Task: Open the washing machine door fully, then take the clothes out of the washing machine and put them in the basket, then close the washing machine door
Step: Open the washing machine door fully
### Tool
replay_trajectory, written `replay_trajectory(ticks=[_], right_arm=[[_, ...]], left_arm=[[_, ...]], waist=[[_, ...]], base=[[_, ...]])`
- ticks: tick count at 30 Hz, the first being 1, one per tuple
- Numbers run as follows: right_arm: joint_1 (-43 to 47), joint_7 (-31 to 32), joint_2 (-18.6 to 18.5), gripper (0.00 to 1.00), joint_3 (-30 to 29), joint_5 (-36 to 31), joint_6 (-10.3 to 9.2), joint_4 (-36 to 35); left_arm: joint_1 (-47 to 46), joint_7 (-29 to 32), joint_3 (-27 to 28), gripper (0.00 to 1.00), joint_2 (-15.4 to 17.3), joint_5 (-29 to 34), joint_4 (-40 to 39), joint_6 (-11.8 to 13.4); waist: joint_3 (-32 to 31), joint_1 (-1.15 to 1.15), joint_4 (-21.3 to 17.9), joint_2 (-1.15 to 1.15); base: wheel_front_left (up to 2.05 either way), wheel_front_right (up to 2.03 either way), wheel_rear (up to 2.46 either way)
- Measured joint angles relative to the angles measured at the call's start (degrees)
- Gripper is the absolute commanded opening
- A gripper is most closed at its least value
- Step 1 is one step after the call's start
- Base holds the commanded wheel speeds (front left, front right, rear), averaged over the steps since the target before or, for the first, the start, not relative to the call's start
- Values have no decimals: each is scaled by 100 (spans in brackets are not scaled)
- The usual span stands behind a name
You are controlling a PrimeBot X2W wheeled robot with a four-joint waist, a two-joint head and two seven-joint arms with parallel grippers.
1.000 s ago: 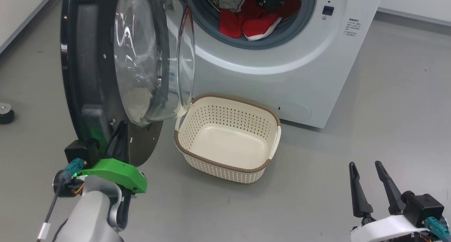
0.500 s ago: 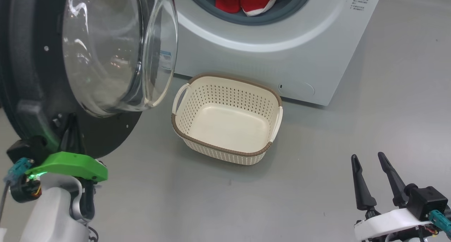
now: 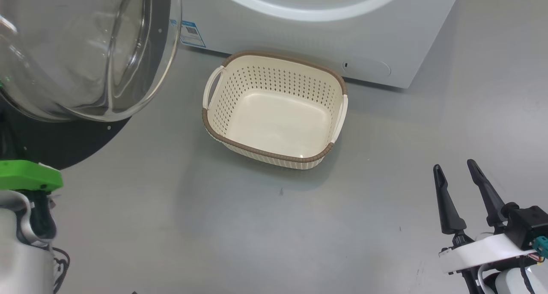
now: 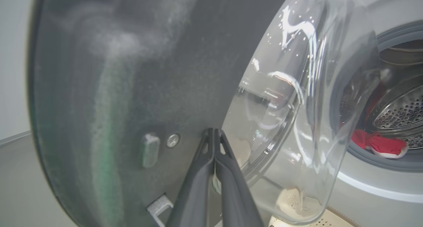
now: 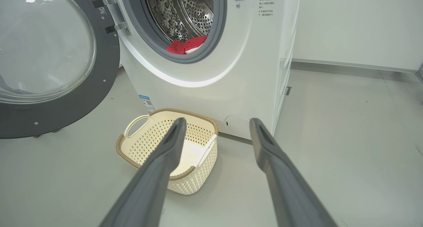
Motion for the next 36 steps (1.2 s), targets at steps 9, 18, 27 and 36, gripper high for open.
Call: replay_trajectory(ticks=[9,18,27,36], right_arm=[[-146,8,-172,100,-20,-26,0,-97],[-247,62,-334,100,-121,-36,0,-216],[-375,104,-457,100,-179,-68,0,-296],[-461,102,-422,100,-167,-66,0,-192]], left_arm=[[-248,-1,586,0,229,-241,-70,32],[-424,-44,998,0,488,-328,41,31],[-636,-45,1198,0,621,-380,254,-63],[-698,-45,1178,0,501,-187,434,-205]], waist=[[483,0,-17,0],[892,0,-24,0],[1198,0,-12,0],[1097,0,1,0]], base=[[0,0,0],[0,0,0],[0,0,0],[0,0,0]])
